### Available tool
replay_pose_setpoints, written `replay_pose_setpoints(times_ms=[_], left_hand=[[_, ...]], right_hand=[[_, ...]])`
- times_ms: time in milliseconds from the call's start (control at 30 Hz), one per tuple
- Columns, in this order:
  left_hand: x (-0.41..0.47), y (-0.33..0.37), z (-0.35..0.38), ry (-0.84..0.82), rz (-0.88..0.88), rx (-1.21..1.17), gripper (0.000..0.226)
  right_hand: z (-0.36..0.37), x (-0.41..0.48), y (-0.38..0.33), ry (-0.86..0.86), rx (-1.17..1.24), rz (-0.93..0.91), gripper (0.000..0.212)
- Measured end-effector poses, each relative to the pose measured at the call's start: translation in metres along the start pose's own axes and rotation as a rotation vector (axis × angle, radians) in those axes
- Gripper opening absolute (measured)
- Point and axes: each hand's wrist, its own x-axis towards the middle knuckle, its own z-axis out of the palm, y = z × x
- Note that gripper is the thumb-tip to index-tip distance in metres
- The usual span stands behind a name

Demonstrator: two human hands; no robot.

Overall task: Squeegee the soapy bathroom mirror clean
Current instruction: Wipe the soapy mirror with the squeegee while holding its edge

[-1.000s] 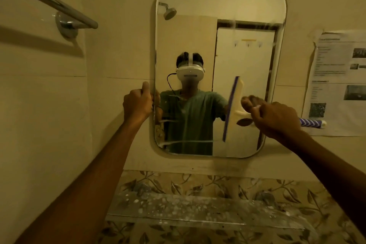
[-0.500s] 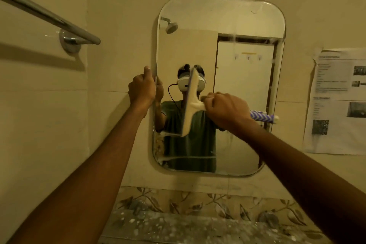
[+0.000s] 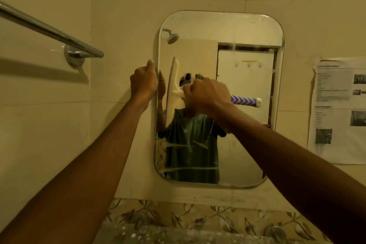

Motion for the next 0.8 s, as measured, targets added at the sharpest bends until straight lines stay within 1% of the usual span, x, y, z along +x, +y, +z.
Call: replay_pose_setpoints(times_ms=[67,133,267,333,433,533,600,700,800], left_hand=[[0.002,0.0,0.001,-0.006,-0.026,-0.01,0.056],[0.002,-0.001,0.002,-0.016,-0.039,-0.001,0.054],[0.004,-0.002,0.005,-0.013,-0.02,0.037,0.05],[0.004,-0.002,0.006,-0.015,-0.006,0.064,0.052],[0.008,-0.002,0.002,-0.047,0.008,0.093,0.053],[0.014,0.0,-0.007,-0.107,-0.005,0.054,0.05],[0.02,0.009,-0.008,-0.092,0.01,-0.018,0.046],[0.027,0.03,-0.005,-0.049,0.032,-0.048,0.045],[0.03,0.032,0.0,-0.005,0.03,-0.034,0.049]], right_hand=[[0.0,0.014,-0.01,0.032,-0.033,0.002,0.045],[-0.004,0.014,0.002,-0.002,-0.048,-0.005,0.04],[-0.024,-0.011,0.073,-0.104,-0.12,-0.013,0.034],[-0.033,-0.023,0.102,-0.104,-0.205,-0.01,0.032],[-0.041,-0.033,0.116,-0.071,-0.248,0.03,0.034],[-0.043,-0.03,0.108,-0.051,-0.258,-0.003,0.036],[-0.044,-0.016,0.091,-0.05,-0.243,-0.044,0.038],[-0.041,0.021,0.039,-0.019,-0.063,-0.072,0.043],[-0.037,0.052,-0.009,0.034,-0.04,-0.101,0.043]])
